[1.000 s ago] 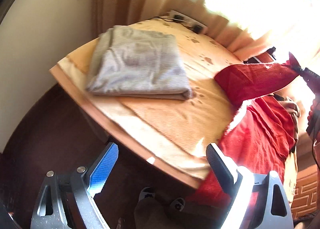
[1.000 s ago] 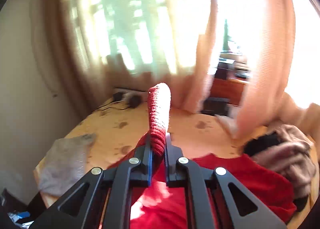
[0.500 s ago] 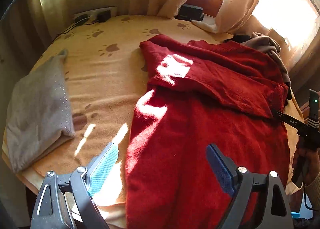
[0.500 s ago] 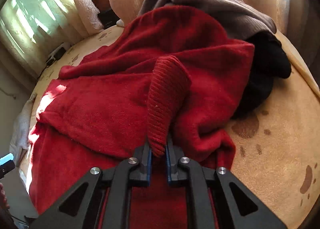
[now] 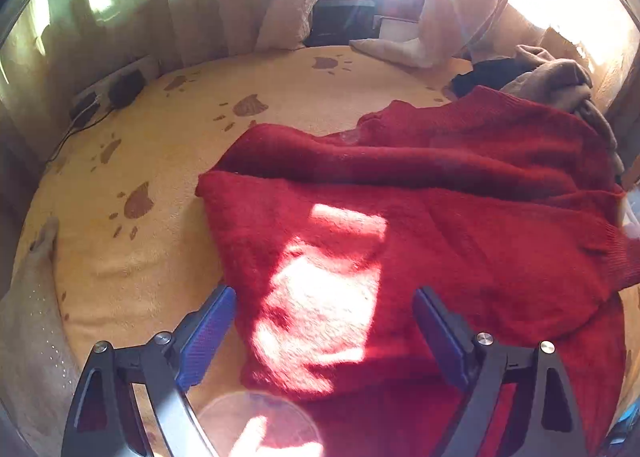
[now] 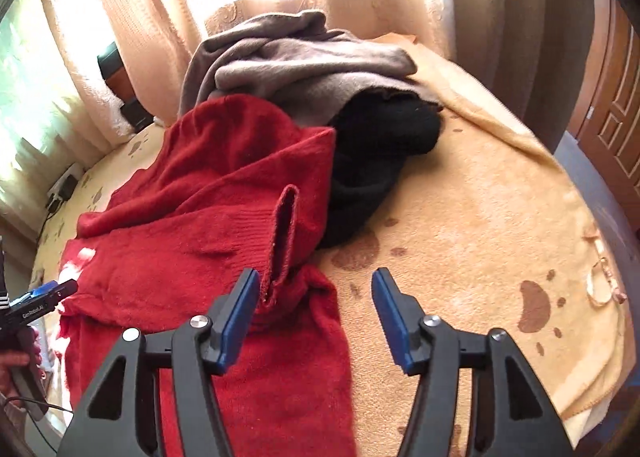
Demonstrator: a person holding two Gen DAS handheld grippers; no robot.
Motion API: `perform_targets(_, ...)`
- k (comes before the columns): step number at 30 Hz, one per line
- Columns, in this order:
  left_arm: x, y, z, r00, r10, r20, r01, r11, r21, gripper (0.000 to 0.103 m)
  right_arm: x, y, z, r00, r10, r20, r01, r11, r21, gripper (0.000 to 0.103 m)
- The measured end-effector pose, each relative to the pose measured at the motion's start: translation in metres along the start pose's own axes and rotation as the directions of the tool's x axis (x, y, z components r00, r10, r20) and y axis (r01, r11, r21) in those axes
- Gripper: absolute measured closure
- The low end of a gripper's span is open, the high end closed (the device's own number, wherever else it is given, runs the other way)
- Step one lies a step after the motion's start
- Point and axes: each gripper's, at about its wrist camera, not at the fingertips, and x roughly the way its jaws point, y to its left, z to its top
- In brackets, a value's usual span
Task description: Fold clothes
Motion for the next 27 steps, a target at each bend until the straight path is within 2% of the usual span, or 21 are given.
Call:
perform_targets(3, 0.018, 0.027, 0.006, 0.998, 0.061, -0.019, -0.061, 0.998, 0.006, 0.011, -0.011, 0.011, 0.008, 0.997, -0.044, 0.061, 0.043, 0.999, 0.012, 0.040)
perform_targets(6, 0.027, 0.051, 0.005, 1.000, -0.009, -0.022, 0.009, 1.000, -0.023, 0.007, -0.016, 0.037, 0.012, 0.995, -0.002, 0.097, 0.006, 0.999, -0.036, 0.040)
perform_targets(9, 0.025, 0.051, 0.006, 1.000, -0.002, -0.007, 0.002, 1.000, 0.030, 0.006, 0.003, 0.069, 0.010, 0.994, 0.103, 0.024, -0.099, 0.987, -0.123, 0.040)
perform_targets(10, 0.024, 0.048, 0.006, 1.000, 0.009, 0.000, -0.009, 0.998, 0.055, 0.006, 0.014, 0.074, 0.007, 0.994, 0.110, -0.016, -0.111, 0.984, -0.137, 0.040)
perform_targets(12, 0.019, 0.047, 0.007, 1.000, 0.020, 0.001, -0.020, 0.997, 0.073, 0.006, 0.041, 0.080, 0.000, 0.992, 0.078, -0.096, -0.093, 0.982, -0.163, 0.040)
perform_targets(14, 0.008, 0.049, 0.008, 1.000, -0.002, 0.010, 0.002, 0.999, 0.047, 0.006, 0.065, 0.074, -0.005, 0.986, 0.033, -0.166, -0.061, 0.985, -0.163, 0.040)
perform_targets(16, -0.005, 0.047, 0.009, 0.998, -0.045, 0.038, 0.043, 0.999, 0.033, 0.006, 0.067, 0.072, -0.007, 0.987, 0.038, -0.154, -0.066, 0.981, -0.183, 0.040)
perform_targets(18, -0.010, 0.039, 0.008, 0.995, -0.083, 0.048, 0.079, 0.994, 0.071, 0.006, 0.067, 0.076, -0.009, 0.986, 0.020, -0.163, -0.056, 0.974, -0.218, 0.039)
perform_targets(19, -0.007, 0.033, 0.007, 0.995, -0.095, 0.040, 0.091, 0.990, 0.105, 0.006, 0.067, 0.079, -0.011, 0.987, 0.012, -0.162, -0.051, 0.970, -0.238, 0.035)
perform_targets(22, 0.016, 0.041, 0.003, 0.991, -0.134, -0.027, 0.135, 0.990, 0.046, 0.006, 0.067, 0.090, -0.017, 0.986, -0.014, -0.163, -0.037, 0.952, -0.304, 0.022)
perform_targets(24, 0.032, 0.047, 0.000, 0.984, -0.162, -0.070, 0.162, 0.987, 0.001, 0.006, 0.068, 0.094, -0.017, 0.985, -0.033, -0.172, -0.026, 0.942, -0.334, 0.022)
perform_targets(25, 0.032, 0.051, 0.001, 0.985, -0.156, -0.066, 0.156, 0.988, -0.011, 0.006, 0.068, 0.094, -0.016, 0.983, -0.035, -0.181, -0.028, 0.941, -0.336, 0.022)
perform_targets(27, 0.028, 0.050, 0.003, 0.992, -0.112, -0.058, 0.114, 0.993, 0.026, 0.006, 0.061, 0.088, -0.007, 0.981, 0.000, -0.196, -0.056, 0.958, -0.282, 0.021)
